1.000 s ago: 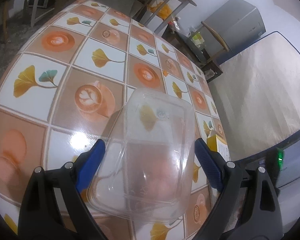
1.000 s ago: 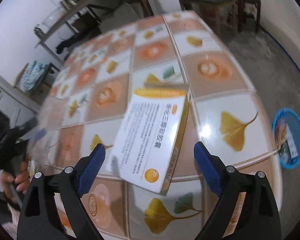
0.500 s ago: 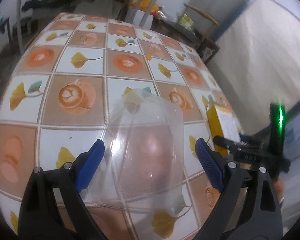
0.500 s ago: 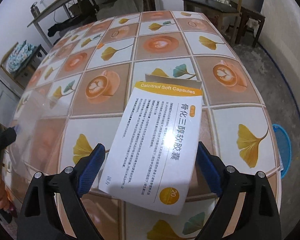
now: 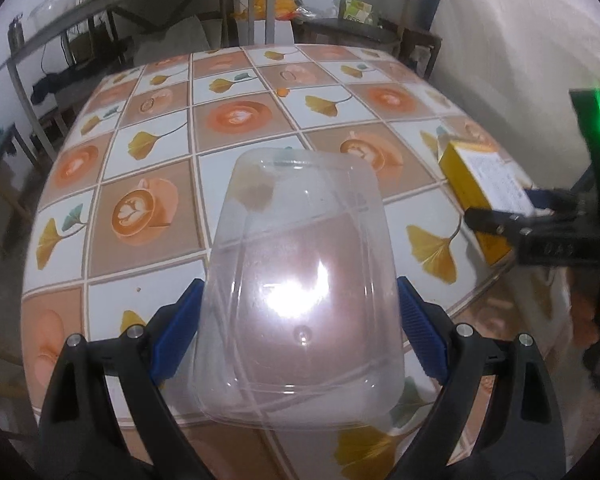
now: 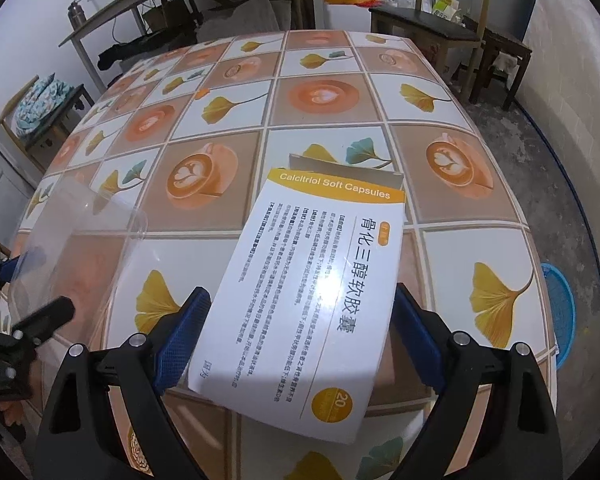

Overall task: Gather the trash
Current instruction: 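Lift the clear lid and yellow box off the table with both tools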

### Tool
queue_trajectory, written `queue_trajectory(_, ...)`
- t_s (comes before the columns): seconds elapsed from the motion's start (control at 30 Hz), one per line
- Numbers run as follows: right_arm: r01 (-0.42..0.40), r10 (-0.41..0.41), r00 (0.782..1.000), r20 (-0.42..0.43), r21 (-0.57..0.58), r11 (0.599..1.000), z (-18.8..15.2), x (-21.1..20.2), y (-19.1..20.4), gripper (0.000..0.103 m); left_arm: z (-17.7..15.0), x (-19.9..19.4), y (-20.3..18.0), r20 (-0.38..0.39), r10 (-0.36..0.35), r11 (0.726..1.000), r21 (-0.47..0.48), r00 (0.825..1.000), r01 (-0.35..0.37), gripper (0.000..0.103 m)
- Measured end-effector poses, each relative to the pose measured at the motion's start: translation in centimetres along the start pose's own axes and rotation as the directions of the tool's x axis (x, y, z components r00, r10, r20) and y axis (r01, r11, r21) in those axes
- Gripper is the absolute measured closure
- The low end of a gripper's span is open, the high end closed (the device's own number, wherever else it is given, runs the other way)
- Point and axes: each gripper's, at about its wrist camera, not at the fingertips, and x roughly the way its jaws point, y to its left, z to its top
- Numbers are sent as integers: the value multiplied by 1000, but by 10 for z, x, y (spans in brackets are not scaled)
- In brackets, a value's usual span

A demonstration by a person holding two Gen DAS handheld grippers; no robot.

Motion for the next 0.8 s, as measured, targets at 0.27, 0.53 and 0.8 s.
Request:
queue_trajectory(0.27, -37, 37, 999, 9, 18, 999, -14, -13, -6, 25, -8, -5, -5, 10, 11, 1000, 0, 1000, -11, 16)
queue_trajectory(0.53, -49, 49, 999, -9, 7, 999, -27, -20, -4, 24, -13, -5, -14, 18, 21, 1000, 9, 1000, -21, 16)
queue_trajectory(0.8, -61, 61, 998, 7, 13, 998, -29, -21, -3, 24, -13, -5, -17, 18, 28, 999, 16, 999, -29, 16)
